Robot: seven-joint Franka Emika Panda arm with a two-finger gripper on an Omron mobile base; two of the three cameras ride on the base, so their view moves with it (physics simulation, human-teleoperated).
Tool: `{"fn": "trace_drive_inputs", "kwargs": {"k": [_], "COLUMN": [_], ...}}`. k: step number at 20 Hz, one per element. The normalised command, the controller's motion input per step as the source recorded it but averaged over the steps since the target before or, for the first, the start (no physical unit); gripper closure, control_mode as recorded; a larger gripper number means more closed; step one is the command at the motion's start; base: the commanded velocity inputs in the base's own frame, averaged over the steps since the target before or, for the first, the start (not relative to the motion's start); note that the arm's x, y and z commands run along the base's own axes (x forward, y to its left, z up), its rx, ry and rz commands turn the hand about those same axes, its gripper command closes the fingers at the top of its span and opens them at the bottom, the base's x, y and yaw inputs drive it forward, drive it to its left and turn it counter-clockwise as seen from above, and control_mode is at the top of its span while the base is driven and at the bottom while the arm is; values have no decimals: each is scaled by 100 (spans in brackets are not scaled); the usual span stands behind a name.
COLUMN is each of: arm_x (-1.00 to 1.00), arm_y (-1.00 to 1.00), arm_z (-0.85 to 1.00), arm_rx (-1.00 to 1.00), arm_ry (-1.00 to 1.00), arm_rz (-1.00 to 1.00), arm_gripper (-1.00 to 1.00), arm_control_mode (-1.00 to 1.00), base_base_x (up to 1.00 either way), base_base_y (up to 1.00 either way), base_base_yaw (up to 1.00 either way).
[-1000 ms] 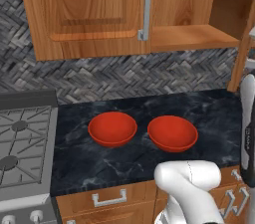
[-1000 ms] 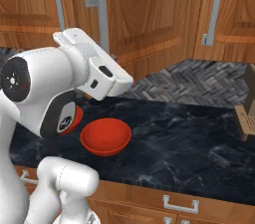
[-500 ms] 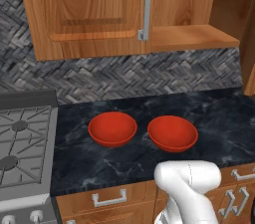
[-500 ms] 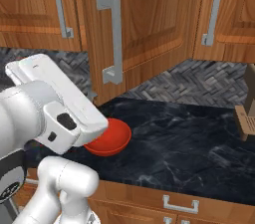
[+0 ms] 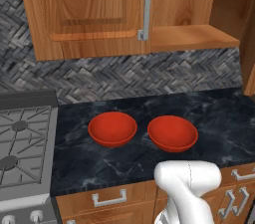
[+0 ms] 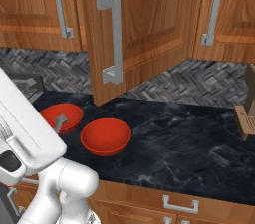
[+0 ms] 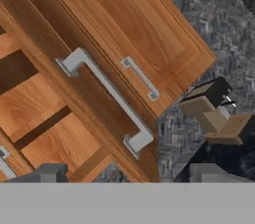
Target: Open the cabinet. Pick the bowls from the counter and place them in the cabinet. Then close the cabinet.
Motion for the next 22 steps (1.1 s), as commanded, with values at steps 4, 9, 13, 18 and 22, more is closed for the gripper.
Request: {"fn": "trace_drive_inputs", "kwargs": {"k": [4,9,13,18,22], "arm_x": [6,27,24,12,17], "arm_y": [90,61,11,-1,0], "arm_z": [0,0,0,-10,-16], "arm_rx": [9,-1,-1,8,11], "arm_ry": [-3,-3,-16,-17,-15], "arm_rz": [-4,0,0,-3,-6], "arm_gripper": [-100,-100,-100,-100,-100], "arm_control_mode": [-100,-100,-100,-100,-100], "base_base_x": [0,0,0,0,0], "base_base_y": [0,0,0,0,0], "base_base_yaw": [0,0,0,0,0]}}
